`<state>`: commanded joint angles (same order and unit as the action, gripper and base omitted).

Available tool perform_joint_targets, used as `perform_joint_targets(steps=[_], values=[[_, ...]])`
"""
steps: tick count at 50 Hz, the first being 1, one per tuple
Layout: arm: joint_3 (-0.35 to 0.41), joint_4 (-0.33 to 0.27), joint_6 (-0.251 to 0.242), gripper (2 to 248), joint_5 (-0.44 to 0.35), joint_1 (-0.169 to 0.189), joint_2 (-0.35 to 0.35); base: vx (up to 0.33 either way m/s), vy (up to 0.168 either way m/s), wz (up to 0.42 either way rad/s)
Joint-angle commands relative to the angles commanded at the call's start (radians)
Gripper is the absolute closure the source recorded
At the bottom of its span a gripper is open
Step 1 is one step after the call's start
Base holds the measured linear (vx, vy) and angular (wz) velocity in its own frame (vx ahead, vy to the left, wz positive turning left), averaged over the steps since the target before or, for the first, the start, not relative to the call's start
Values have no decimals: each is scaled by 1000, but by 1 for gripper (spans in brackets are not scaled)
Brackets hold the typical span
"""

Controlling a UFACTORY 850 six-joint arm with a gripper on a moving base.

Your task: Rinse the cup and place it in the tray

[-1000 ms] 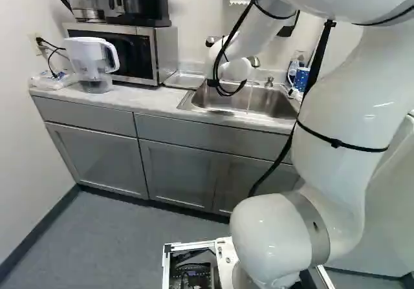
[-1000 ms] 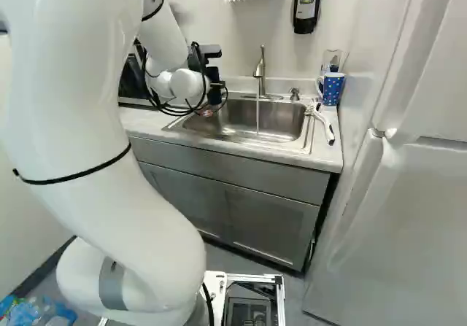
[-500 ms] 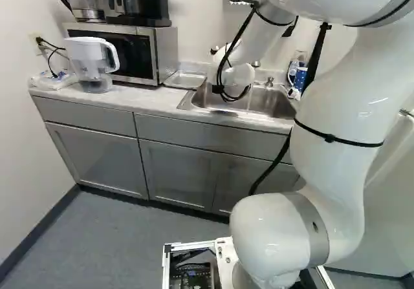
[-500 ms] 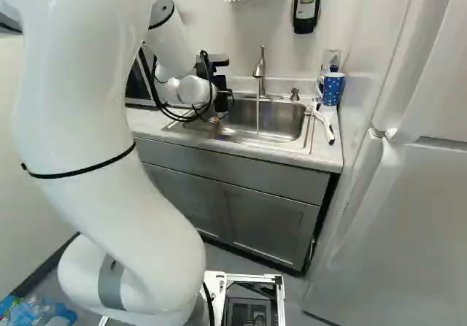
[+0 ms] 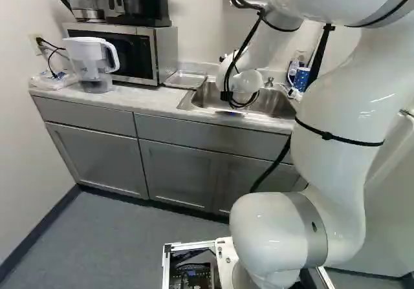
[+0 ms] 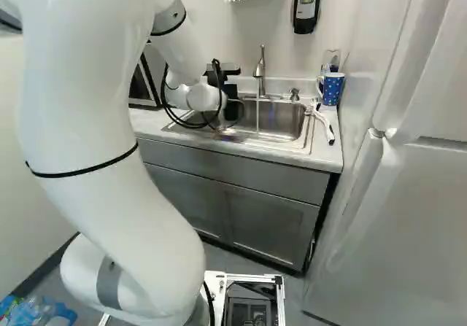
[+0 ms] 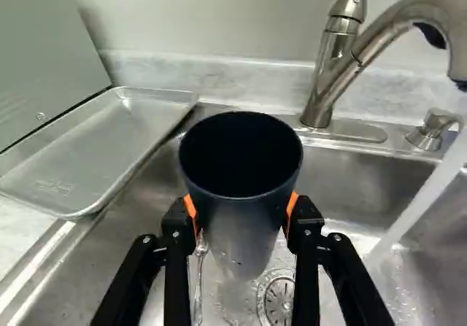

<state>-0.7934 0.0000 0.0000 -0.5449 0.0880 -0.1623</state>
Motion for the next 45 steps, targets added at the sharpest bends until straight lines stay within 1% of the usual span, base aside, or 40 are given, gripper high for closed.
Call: perform_joint_targets(steps=[45], values=[[69, 0, 0, 125, 0, 143, 55, 0, 0, 0]])
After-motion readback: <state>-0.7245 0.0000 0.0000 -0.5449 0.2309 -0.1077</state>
